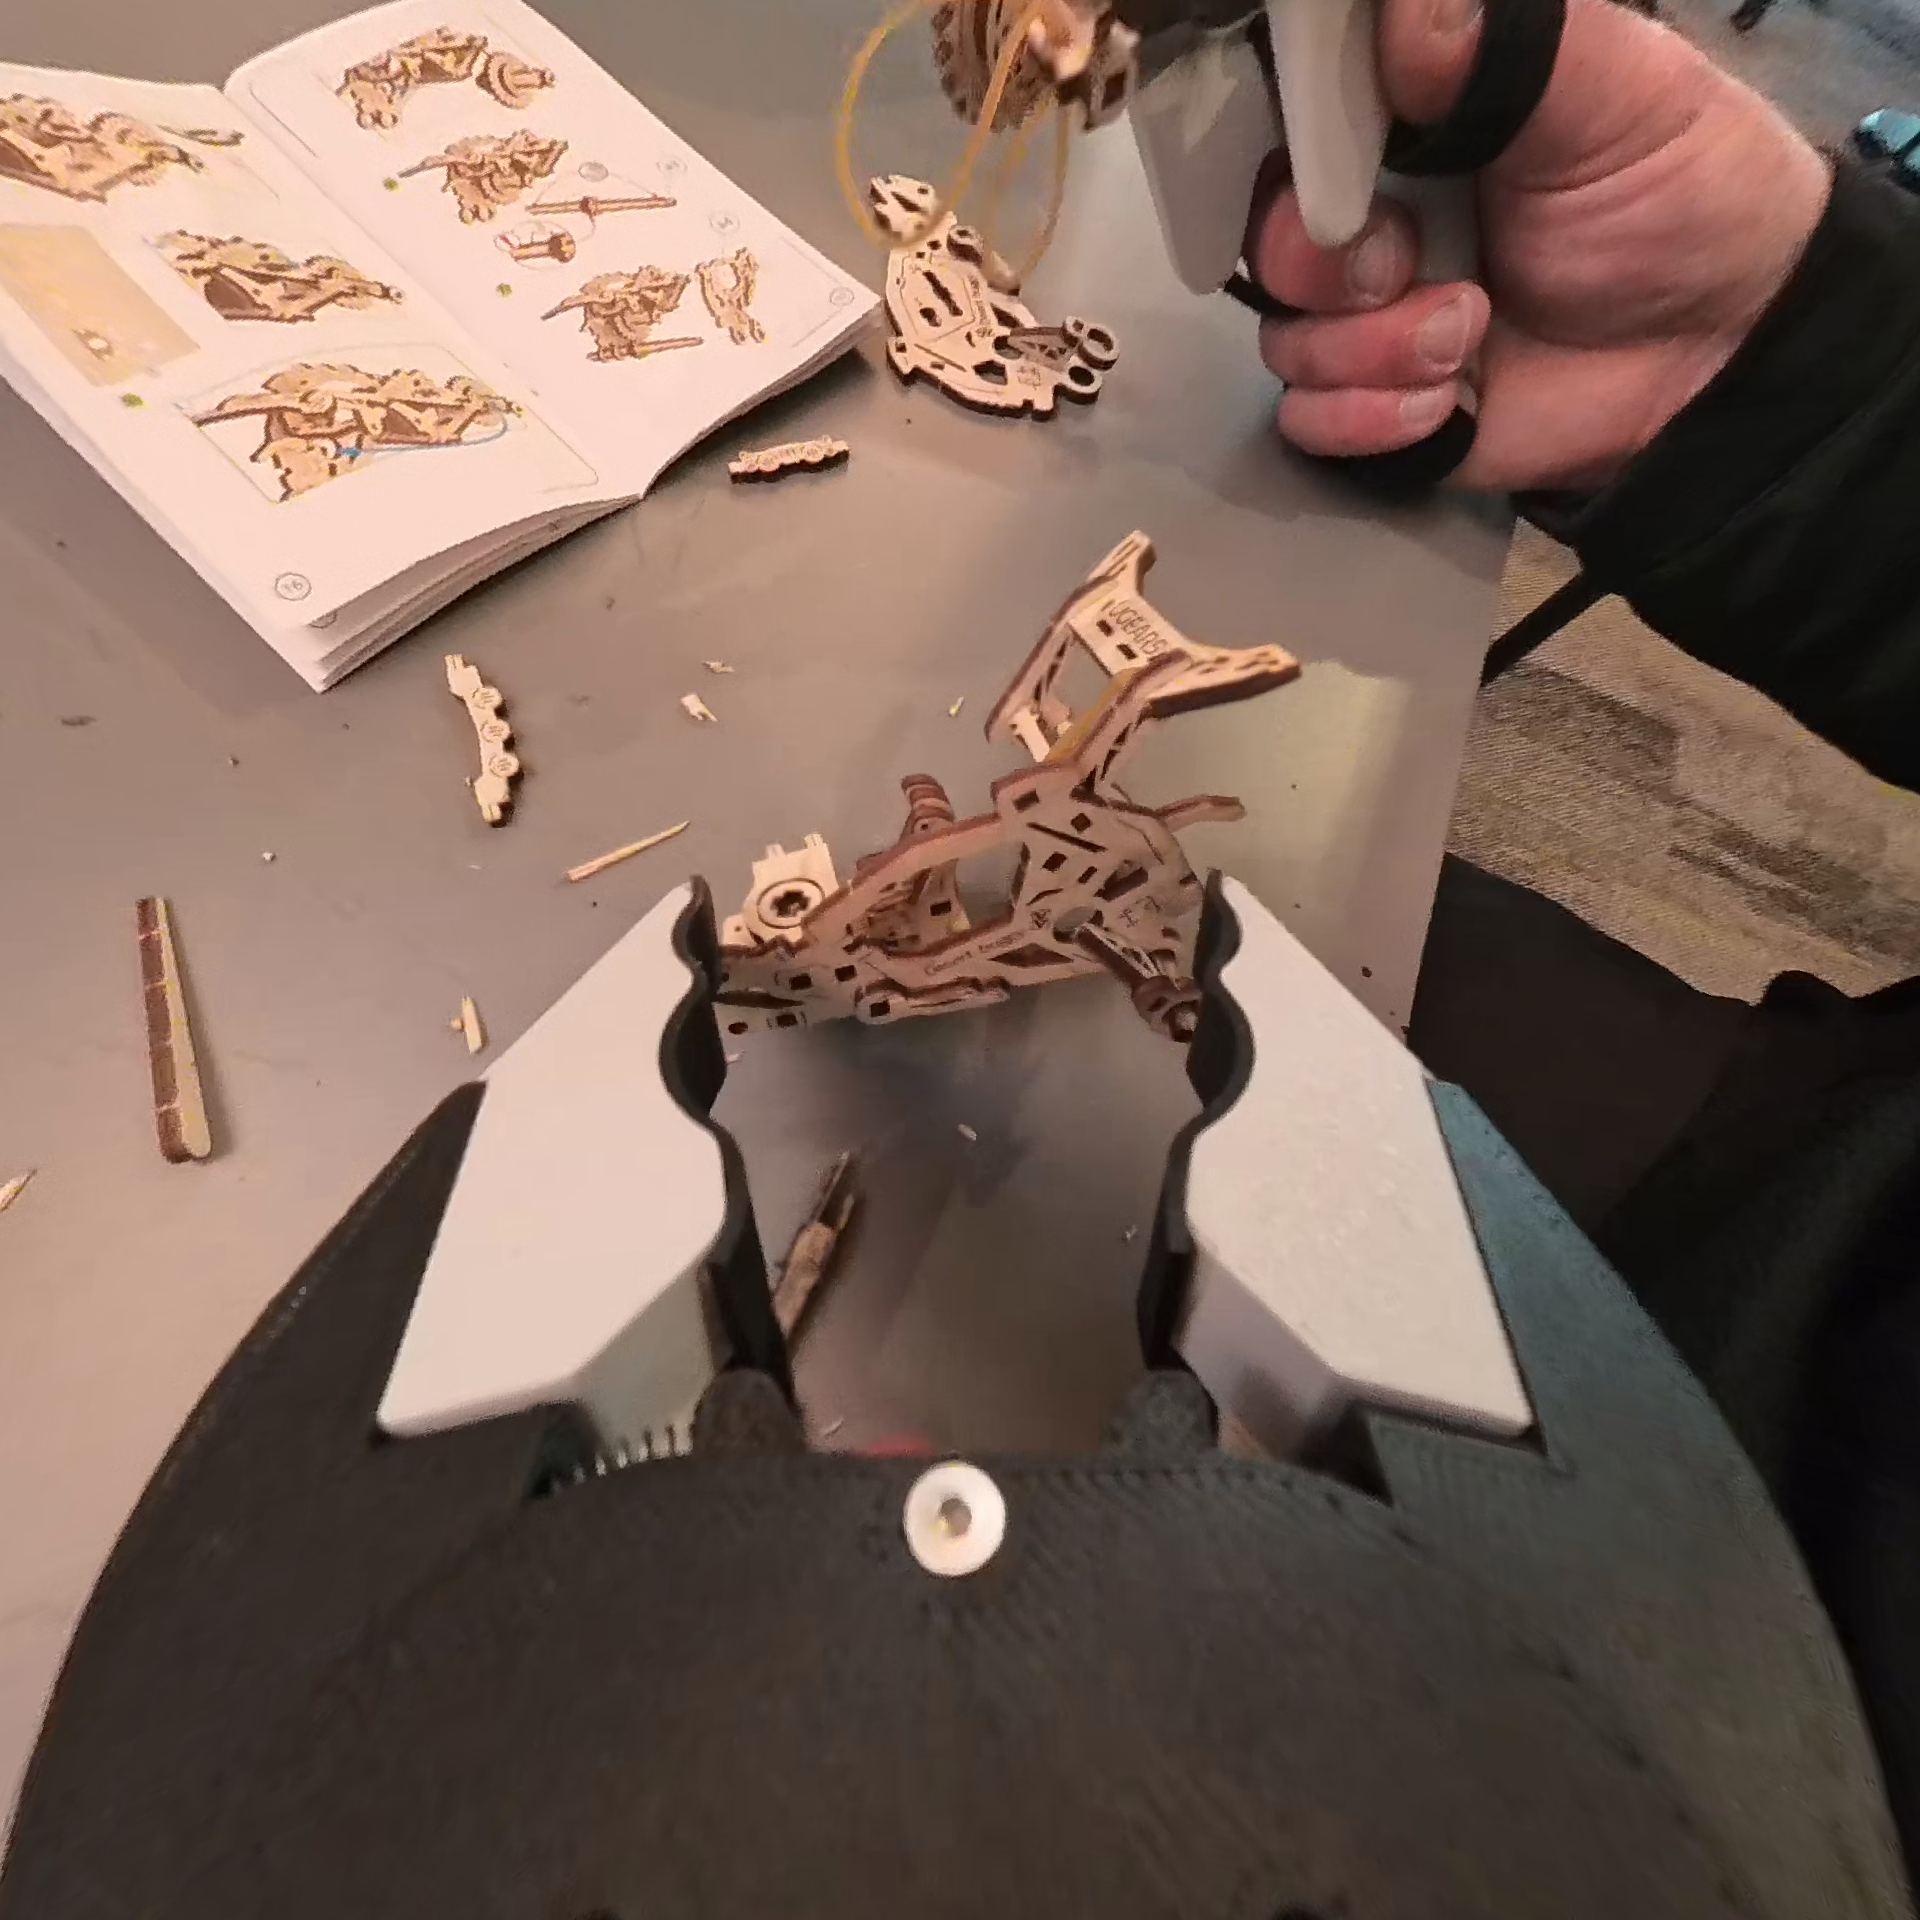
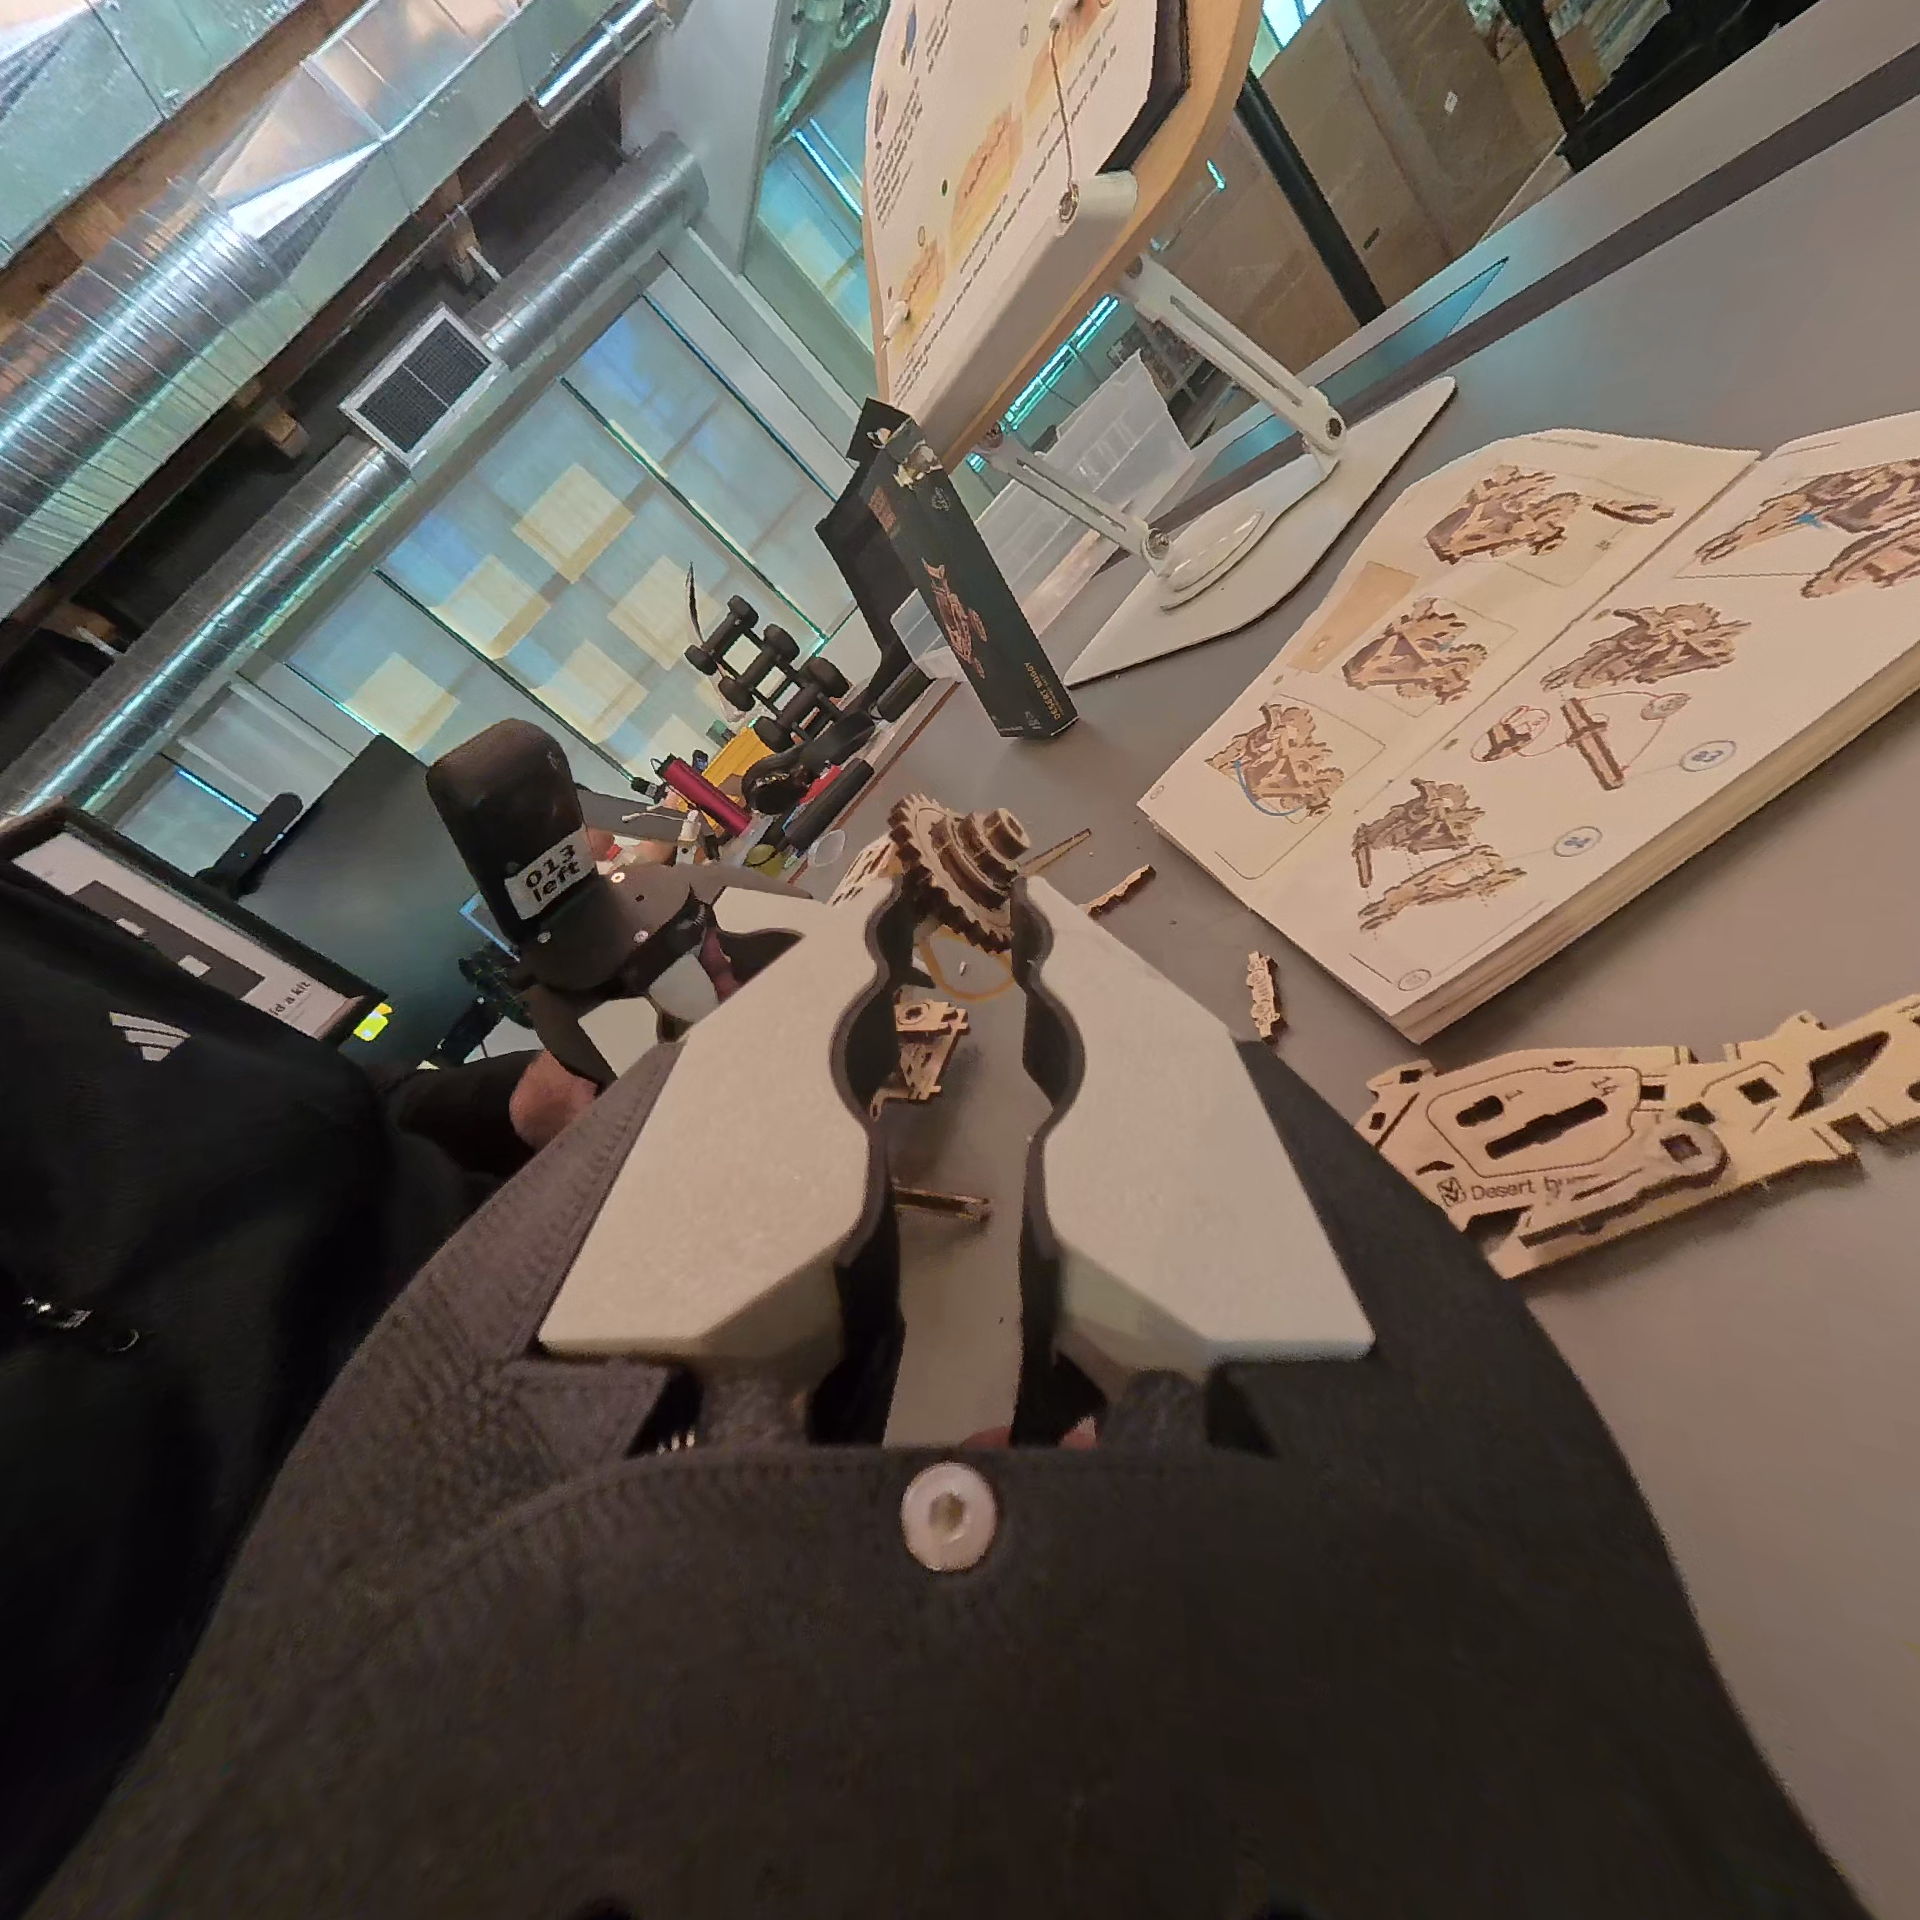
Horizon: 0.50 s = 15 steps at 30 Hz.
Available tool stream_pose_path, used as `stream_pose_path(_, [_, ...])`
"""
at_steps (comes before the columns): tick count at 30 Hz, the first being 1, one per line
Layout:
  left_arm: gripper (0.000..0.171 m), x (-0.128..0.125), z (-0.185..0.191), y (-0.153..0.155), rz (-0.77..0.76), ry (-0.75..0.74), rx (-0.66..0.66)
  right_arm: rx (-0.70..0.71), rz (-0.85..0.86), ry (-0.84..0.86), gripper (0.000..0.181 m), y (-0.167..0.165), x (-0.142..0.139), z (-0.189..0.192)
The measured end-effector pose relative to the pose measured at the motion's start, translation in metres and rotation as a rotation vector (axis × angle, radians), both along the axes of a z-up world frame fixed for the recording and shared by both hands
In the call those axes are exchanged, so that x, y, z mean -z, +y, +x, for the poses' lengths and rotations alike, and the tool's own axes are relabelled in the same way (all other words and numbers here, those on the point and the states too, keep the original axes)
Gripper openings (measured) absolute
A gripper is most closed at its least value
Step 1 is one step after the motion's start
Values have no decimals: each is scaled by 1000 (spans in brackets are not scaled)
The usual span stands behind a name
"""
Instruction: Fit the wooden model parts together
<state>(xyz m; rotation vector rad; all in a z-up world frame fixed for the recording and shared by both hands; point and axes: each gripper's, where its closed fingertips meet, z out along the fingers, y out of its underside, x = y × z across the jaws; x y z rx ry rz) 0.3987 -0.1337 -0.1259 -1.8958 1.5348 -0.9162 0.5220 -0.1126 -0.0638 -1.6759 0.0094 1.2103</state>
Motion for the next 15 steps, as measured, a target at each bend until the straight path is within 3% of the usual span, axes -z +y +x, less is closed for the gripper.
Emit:
stream_pose_path(6, [90,5,-1,6,-11,6,70,-9,-47,-45,15,-2,8,-9])
stream_pose_path(15, [90,12,-6,-2,-6,62,278,-21,-134,-144,15,-14,25,-26])
